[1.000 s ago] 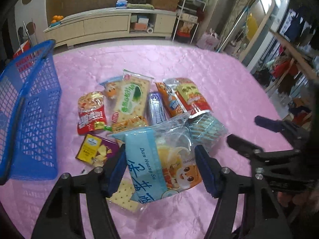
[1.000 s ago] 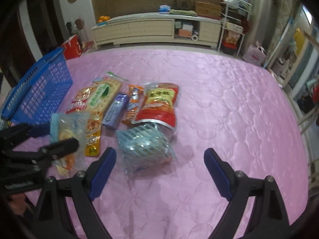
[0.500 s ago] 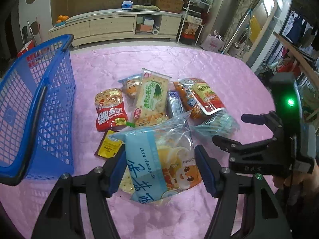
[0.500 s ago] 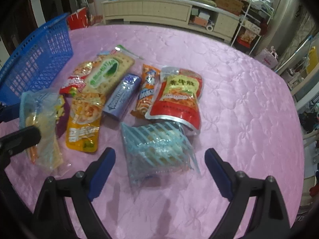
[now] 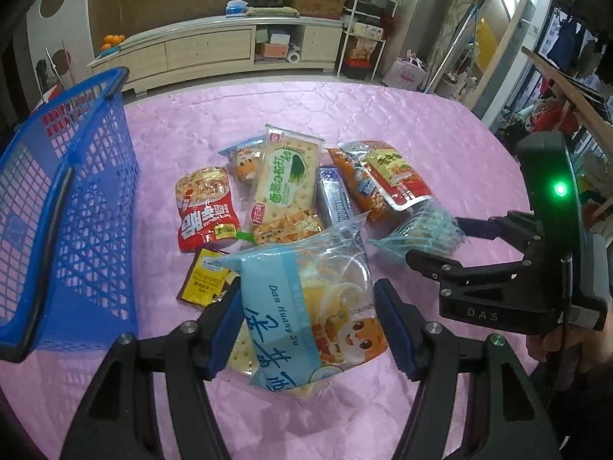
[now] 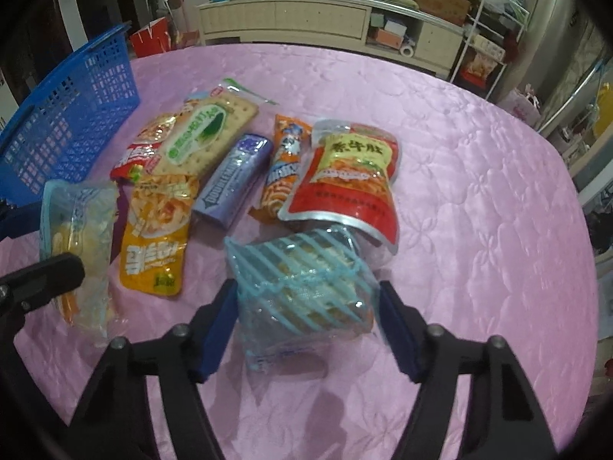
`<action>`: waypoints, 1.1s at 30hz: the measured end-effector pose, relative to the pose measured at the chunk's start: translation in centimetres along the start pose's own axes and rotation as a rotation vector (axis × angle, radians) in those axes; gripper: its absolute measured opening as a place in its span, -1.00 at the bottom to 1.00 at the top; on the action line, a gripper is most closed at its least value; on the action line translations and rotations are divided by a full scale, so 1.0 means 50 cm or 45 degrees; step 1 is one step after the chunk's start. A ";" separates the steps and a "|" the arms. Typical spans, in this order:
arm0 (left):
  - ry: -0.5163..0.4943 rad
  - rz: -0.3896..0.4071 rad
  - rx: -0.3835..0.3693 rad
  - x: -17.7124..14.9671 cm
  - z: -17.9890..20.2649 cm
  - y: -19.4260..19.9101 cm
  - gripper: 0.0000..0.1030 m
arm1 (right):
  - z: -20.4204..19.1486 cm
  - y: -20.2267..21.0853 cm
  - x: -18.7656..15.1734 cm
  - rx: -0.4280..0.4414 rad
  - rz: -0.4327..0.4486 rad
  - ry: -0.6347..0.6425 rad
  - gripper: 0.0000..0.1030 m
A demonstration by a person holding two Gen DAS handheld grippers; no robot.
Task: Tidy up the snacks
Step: 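Carry both bags over the blue basket and open both tools to drop them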
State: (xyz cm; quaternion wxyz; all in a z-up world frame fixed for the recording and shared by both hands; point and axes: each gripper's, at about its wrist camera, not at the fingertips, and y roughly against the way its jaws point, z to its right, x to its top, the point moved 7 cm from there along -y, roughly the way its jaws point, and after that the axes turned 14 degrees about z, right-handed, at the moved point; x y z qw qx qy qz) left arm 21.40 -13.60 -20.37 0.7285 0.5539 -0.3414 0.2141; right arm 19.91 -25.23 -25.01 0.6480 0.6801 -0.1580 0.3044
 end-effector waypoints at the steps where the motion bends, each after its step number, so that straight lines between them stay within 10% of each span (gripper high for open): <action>1: -0.002 0.008 -0.003 0.002 0.002 0.008 0.25 | -0.002 0.007 -0.001 0.014 0.003 -0.021 0.41; 17: 0.002 0.209 -0.032 0.037 -0.028 0.203 0.25 | -0.107 0.206 0.071 0.039 0.222 -0.031 0.35; 33: 0.006 0.351 0.117 0.092 -0.226 0.365 0.25 | -0.297 0.298 0.217 0.226 0.409 -0.052 0.35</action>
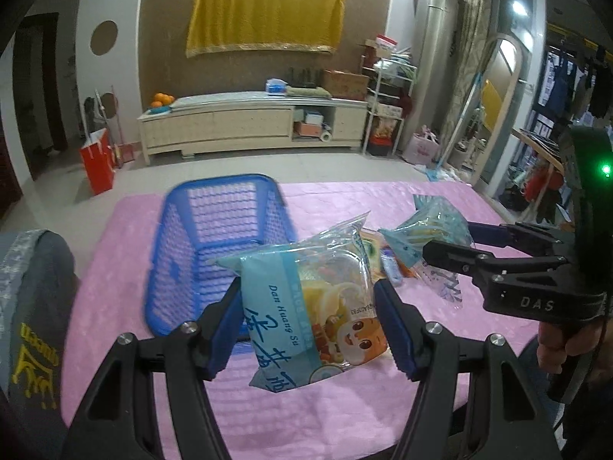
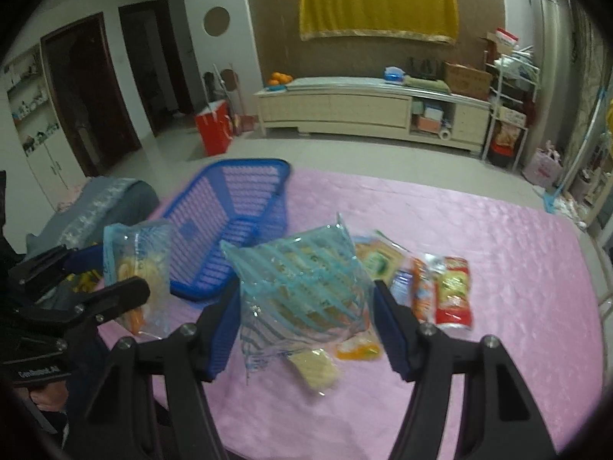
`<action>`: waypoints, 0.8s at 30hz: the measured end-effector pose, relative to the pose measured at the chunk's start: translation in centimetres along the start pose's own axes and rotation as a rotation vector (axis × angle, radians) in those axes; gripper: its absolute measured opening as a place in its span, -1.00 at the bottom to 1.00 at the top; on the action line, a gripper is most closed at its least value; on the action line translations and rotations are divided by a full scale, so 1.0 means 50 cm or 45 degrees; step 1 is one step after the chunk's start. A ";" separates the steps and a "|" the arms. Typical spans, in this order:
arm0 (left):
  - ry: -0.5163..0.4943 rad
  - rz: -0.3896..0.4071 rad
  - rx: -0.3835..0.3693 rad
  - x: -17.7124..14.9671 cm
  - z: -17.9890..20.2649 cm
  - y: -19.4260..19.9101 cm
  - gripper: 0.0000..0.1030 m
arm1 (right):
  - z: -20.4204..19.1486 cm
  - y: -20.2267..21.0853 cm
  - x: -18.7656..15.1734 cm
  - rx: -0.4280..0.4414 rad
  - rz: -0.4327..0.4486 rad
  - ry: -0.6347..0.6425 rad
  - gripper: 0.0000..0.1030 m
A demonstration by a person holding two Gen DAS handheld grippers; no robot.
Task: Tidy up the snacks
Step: 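Carry both bags over the blue basket and open both tools to drop them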
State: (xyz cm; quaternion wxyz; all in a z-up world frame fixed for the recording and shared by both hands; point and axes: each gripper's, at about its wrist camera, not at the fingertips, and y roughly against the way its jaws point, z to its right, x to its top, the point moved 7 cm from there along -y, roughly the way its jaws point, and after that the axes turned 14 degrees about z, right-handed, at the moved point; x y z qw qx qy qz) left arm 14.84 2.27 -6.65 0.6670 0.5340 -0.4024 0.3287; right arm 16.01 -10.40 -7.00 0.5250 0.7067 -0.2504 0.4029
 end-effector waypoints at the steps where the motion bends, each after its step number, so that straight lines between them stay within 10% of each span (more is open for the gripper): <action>1: 0.002 -0.001 0.010 0.002 -0.014 0.001 0.25 | -0.018 -0.004 0.006 0.015 0.001 -0.002 0.35; 24: 0.097 -0.163 -0.010 -0.022 -0.182 -0.094 0.25 | -0.174 -0.166 0.008 0.093 -0.164 -0.009 0.35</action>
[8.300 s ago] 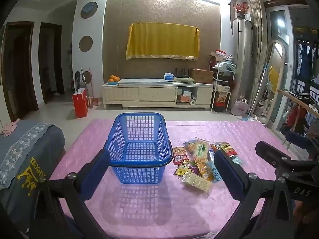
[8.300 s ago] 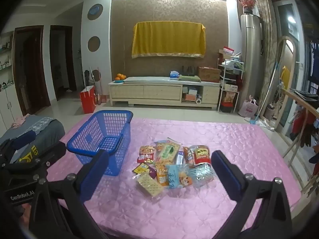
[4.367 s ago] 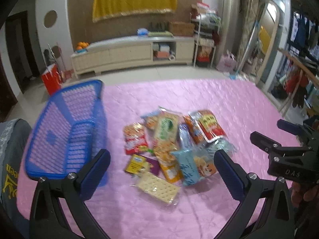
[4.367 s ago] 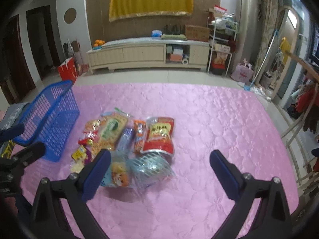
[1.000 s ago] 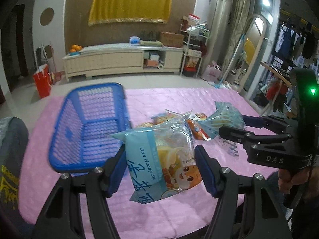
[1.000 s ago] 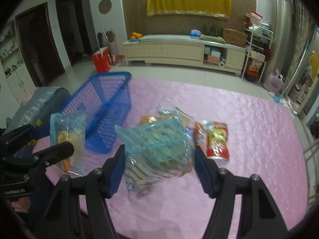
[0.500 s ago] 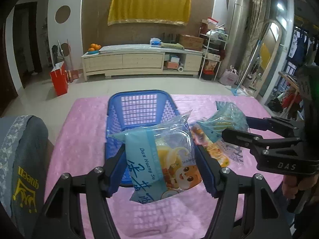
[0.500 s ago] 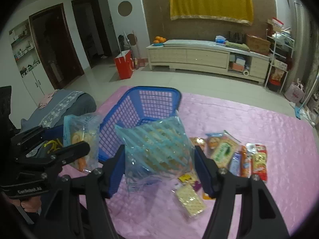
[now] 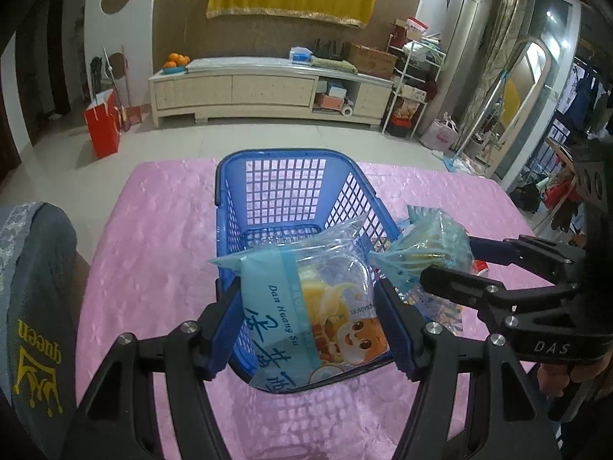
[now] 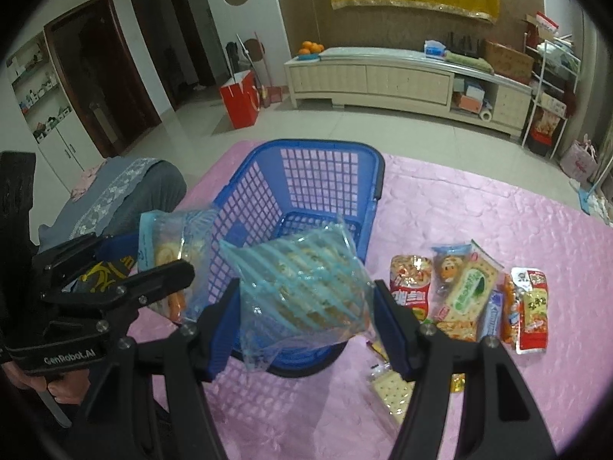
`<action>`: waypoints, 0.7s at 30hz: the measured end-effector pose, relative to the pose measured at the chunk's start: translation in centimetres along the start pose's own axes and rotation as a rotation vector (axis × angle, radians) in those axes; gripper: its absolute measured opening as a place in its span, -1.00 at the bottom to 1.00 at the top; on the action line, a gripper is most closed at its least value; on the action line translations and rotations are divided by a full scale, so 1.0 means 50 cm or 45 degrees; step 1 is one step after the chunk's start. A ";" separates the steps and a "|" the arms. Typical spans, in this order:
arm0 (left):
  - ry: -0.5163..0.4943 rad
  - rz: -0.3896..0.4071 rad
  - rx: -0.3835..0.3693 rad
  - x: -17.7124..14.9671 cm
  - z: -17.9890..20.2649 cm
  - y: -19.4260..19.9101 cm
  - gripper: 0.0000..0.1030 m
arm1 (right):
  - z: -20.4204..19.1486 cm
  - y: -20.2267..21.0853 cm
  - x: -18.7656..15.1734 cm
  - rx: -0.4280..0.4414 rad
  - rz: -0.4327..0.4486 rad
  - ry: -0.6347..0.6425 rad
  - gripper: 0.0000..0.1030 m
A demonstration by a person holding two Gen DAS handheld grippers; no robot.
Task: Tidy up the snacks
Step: 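Carry both bags over the blue basket and open both tools to drop them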
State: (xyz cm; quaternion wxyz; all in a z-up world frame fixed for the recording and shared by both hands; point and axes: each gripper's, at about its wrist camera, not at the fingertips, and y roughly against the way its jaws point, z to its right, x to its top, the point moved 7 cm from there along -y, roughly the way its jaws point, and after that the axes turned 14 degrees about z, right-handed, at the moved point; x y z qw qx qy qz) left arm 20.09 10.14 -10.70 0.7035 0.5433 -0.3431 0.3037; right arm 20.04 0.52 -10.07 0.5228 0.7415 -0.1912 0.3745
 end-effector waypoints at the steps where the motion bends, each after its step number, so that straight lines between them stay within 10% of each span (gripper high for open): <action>1: -0.003 -0.014 -0.009 0.001 -0.002 -0.009 0.25 | -0.002 -0.003 0.000 -0.001 -0.001 -0.001 0.35; 21: -0.025 -0.053 0.055 -0.011 -0.029 -0.022 0.42 | -0.007 -0.035 -0.018 0.024 -0.081 -0.004 0.59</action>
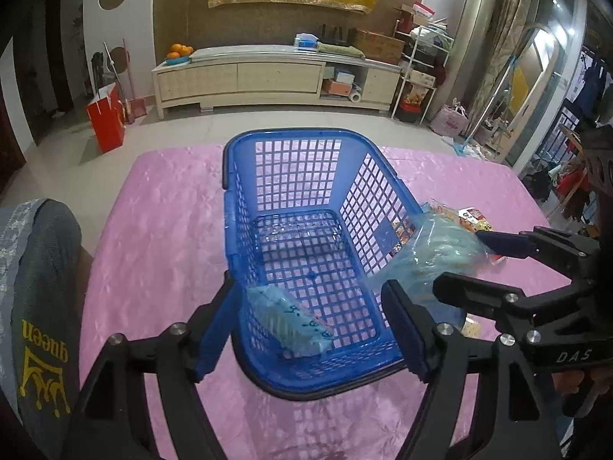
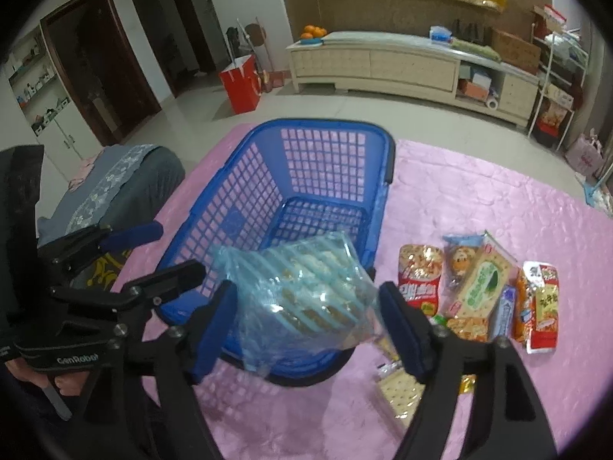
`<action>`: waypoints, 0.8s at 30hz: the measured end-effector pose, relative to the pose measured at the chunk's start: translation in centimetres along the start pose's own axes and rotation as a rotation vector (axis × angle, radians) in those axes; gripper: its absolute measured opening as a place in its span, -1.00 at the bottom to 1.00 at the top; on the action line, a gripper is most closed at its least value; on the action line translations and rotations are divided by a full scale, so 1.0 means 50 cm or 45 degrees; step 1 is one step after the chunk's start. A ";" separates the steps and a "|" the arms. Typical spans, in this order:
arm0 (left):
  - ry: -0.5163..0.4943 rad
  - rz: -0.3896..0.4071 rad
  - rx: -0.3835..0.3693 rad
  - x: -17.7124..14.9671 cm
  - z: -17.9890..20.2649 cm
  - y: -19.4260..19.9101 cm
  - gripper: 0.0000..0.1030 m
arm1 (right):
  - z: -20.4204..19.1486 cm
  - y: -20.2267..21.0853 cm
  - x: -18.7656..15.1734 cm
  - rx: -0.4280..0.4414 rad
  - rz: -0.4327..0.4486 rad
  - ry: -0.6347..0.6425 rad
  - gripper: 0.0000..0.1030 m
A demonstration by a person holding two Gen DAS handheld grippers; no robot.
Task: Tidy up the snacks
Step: 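Carry both bags over the blue basket and open both tools to drop them, then move the left tool to the cream cracker pack and grasp it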
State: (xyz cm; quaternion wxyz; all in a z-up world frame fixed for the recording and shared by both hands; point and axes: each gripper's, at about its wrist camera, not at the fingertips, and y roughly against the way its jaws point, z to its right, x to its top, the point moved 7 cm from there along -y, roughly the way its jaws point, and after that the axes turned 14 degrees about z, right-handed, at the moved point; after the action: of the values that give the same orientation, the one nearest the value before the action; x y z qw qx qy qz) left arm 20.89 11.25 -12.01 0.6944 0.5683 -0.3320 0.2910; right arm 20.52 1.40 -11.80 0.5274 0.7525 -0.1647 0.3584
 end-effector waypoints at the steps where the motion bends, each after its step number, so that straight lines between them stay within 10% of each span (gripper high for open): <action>1: -0.001 0.004 0.003 0.000 0.000 0.006 0.42 | 0.000 0.004 -0.001 -0.002 0.004 0.003 0.59; 24: -0.162 0.148 -0.094 0.033 0.202 0.127 0.59 | 0.102 0.230 -0.008 -0.104 0.208 -0.028 0.67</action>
State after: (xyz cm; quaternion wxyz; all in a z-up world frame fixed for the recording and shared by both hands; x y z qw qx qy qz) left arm 15.64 2.55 -5.56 0.6743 0.5394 -0.4183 0.2818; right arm 14.89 -7.78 -5.26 0.5249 0.7182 -0.2459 0.3850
